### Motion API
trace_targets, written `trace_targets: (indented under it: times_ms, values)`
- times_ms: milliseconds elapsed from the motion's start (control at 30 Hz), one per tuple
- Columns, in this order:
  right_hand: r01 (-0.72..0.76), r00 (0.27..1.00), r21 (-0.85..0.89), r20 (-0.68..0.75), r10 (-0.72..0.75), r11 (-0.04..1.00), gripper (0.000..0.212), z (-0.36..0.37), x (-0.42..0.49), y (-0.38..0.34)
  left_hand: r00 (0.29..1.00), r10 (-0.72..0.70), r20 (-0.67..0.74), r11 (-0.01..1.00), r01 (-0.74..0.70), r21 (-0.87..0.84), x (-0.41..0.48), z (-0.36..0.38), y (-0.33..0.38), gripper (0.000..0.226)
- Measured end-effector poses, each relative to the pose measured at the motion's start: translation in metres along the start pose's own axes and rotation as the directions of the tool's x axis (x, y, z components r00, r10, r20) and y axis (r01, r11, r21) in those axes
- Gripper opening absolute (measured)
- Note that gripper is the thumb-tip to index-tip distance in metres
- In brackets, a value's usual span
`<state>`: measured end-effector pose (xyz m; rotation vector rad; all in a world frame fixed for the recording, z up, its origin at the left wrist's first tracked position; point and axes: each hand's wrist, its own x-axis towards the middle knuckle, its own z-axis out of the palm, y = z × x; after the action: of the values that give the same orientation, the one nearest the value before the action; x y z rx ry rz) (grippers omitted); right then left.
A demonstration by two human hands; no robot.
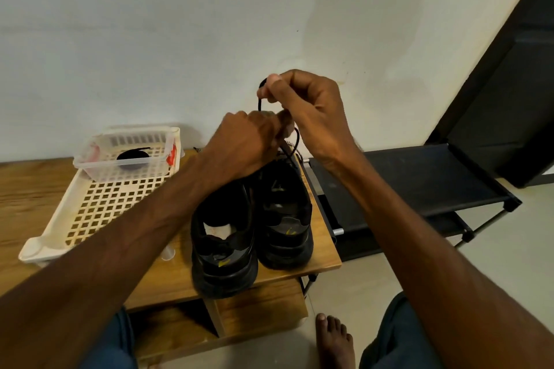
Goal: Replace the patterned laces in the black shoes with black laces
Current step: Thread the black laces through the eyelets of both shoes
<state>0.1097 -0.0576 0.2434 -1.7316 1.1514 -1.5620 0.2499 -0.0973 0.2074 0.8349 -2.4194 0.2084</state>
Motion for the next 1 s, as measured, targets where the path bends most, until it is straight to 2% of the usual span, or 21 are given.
trace_targets:
  times_ms: [67, 133, 200, 267, 300, 367, 433, 533, 633, 733, 833, 933, 1000]
  values:
    - [0.015, 0.999, 0.016, -0.043, -0.014, 1.000, 0.023, -0.004, 0.002, 0.002, 0.986, -0.157, 0.056, 0.986, 0.153, 0.058, 0.008, -0.003, -0.002, 0.031]
    - [0.005, 0.998, -0.007, -0.063, -0.005, 1.000, 0.019, -0.010, 0.003, 0.007, 0.965, -0.261, 0.027, 0.965, 0.261, 0.003, 0.012, -0.007, -0.003, 0.034]
    - [-0.059, 0.997, -0.017, -0.049, 0.058, 0.998, 0.024, -0.016, 0.004, 0.012, 0.936, -0.347, -0.052, 0.912, 0.324, -0.253, 0.012, -0.010, -0.003, 0.030]
    - [-0.136, 0.990, -0.062, 0.019, 0.138, 0.989, 0.033, -0.021, 0.002, 0.017, 0.895, -0.442, -0.065, 0.758, 0.333, -0.561, 0.012, -0.014, -0.007, 0.026]
    - [-0.137, 0.986, -0.138, 0.072, 0.148, 0.981, 0.034, -0.022, 0.001, 0.020, 0.880, -0.471, -0.056, 0.678, 0.321, -0.661, 0.012, -0.015, -0.008, 0.026]
    - [-0.092, 0.975, -0.302, 0.167, 0.147, 0.949, 0.024, -0.019, -0.005, 0.026, 0.880, -0.474, -0.021, 0.584, 0.296, -0.755, 0.011, -0.017, -0.010, 0.027]
    - [-0.080, 0.979, -0.329, 0.153, 0.137, 0.941, 0.015, -0.014, -0.008, 0.030, 0.900, -0.436, 0.010, 0.557, 0.278, -0.783, 0.011, -0.017, -0.008, 0.029]
    - [-0.121, 0.986, -0.312, 0.074, 0.151, 0.942, 0.014, -0.019, -0.005, 0.030, 0.900, -0.434, 0.035, 0.541, 0.292, -0.789, 0.009, -0.017, -0.010, 0.033]
    - [-0.183, 0.981, -0.287, 0.004, 0.192, 0.940, 0.015, -0.029, 0.000, 0.031, 0.854, -0.519, 0.038, 0.543, 0.364, -0.756, 0.005, -0.015, -0.021, 0.032]
    - [-0.212, 0.977, -0.243, -0.058, 0.204, 0.947, 0.020, -0.034, 0.000, 0.034, 0.827, -0.563, 0.004, 0.661, 0.453, -0.598, -0.002, -0.011, -0.034, 0.018]
    - [-0.211, 0.974, -0.228, -0.134, 0.184, 0.950, 0.020, -0.038, -0.001, 0.035, 0.819, -0.573, -0.009, 0.742, 0.514, -0.430, -0.013, -0.010, -0.046, 0.016]
    - [-0.217, 0.951, -0.124, -0.251, 0.181, 0.968, 0.024, -0.043, -0.002, 0.031, 0.806, -0.592, 0.018, 0.781, 0.579, -0.236, -0.023, -0.012, -0.054, 0.014]
    - [-0.226, 0.910, -0.025, -0.362, 0.202, 0.974, 0.026, -0.045, -0.001, 0.027, 0.799, -0.598, 0.069, 0.786, 0.601, -0.144, -0.028, -0.011, -0.057, 0.013]
